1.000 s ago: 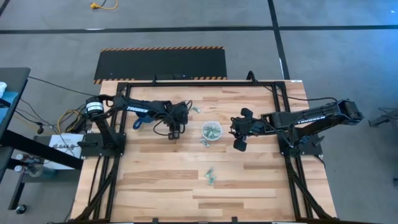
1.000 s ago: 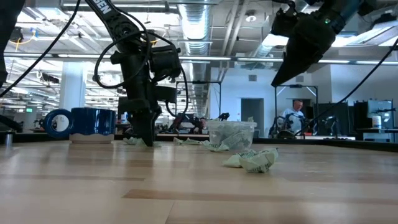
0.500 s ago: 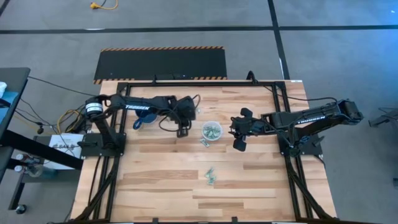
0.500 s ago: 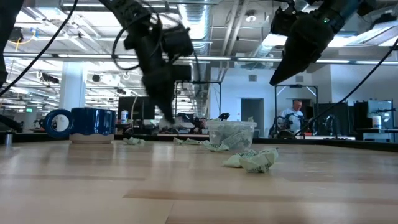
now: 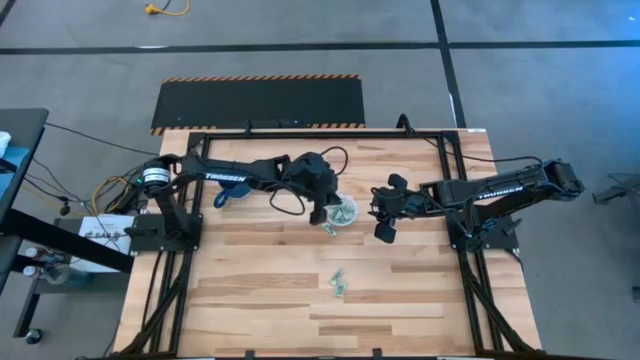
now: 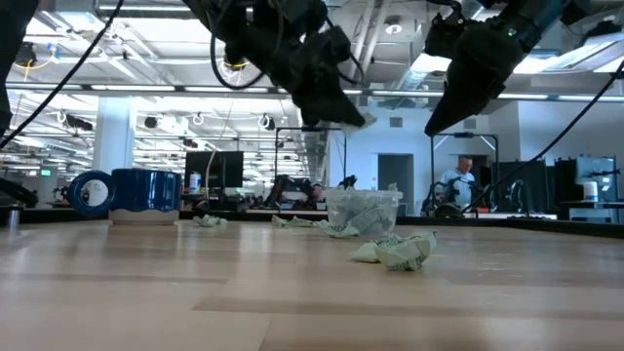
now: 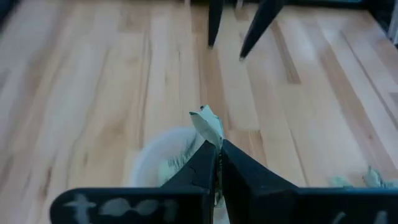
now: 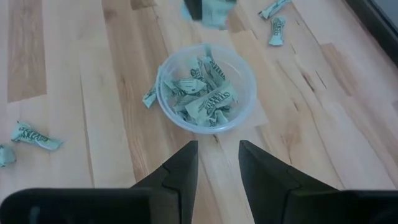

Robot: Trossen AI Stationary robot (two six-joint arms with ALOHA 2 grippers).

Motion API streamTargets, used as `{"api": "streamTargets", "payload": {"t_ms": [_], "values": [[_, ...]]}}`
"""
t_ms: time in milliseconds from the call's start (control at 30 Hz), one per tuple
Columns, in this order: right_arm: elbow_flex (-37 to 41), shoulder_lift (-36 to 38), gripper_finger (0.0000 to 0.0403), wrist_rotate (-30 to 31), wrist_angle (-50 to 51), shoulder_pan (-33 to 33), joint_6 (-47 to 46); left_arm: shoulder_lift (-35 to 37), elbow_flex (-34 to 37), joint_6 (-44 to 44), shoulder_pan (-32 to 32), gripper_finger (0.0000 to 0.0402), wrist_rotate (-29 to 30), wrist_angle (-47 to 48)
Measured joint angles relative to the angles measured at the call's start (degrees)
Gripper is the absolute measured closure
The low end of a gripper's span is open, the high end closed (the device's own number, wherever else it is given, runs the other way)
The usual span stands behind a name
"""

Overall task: Pick and place items into bin
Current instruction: Put the gray stevia packet into the transparent bin

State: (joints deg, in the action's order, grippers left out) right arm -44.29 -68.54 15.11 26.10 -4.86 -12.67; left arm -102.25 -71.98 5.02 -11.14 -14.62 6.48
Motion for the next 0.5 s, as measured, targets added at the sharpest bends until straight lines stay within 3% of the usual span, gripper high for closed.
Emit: {"api": "streamTargets", "payload": {"t_ms": [233, 500], "values": [[-0.02, -0.01, 0.0294, 0.0, 0.0, 0.02, -0.87, -4.93, 0.04, -0.64, -0.56, 0.0399, -1.53, -2.39], [-0.04, -0.01, 0.0294, 0.0, 0.03, 0.02, -0.89, -5.61, 0.08, -1.16, -0.84, 0.0399, -3.19, -3.26]]}}
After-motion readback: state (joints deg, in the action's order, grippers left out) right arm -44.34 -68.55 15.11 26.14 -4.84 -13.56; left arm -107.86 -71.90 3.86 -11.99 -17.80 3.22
